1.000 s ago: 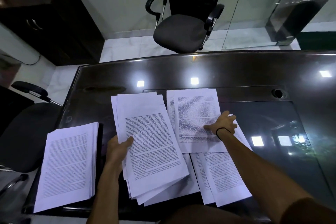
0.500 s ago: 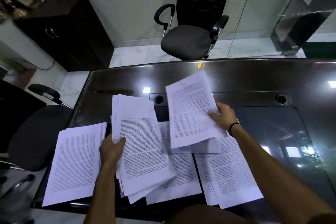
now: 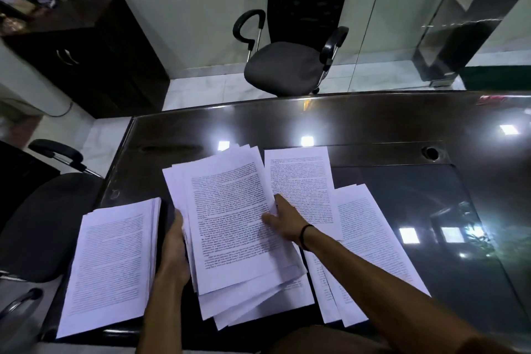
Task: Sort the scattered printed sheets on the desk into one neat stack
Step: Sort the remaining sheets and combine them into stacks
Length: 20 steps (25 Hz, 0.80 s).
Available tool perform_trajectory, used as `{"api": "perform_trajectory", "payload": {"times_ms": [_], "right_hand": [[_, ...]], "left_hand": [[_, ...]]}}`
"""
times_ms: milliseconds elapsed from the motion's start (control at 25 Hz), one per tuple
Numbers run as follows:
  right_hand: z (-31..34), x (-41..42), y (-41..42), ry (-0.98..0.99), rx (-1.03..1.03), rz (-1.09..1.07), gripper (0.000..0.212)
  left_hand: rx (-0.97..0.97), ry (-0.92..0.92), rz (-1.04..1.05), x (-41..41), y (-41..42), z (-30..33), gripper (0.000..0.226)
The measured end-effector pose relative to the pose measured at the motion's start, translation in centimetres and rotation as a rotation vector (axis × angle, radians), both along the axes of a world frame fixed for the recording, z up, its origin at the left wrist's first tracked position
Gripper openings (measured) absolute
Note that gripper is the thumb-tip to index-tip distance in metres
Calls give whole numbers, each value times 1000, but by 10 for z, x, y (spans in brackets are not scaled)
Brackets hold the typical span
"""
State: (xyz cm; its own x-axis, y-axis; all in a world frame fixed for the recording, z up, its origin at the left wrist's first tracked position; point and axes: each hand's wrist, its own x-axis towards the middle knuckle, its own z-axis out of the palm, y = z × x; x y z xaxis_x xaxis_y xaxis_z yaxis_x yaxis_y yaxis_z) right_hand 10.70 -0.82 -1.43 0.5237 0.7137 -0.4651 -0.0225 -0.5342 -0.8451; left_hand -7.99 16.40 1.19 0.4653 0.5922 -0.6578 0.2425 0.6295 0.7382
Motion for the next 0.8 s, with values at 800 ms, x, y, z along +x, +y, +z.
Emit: {"api": "perform_trajectory", "payload": {"times_ms": [800], "right_hand": [[-51, 90, -57, -142, -359, -484, 40]], "left_hand": [[418, 311, 68, -15, 20, -8, 42]]}}
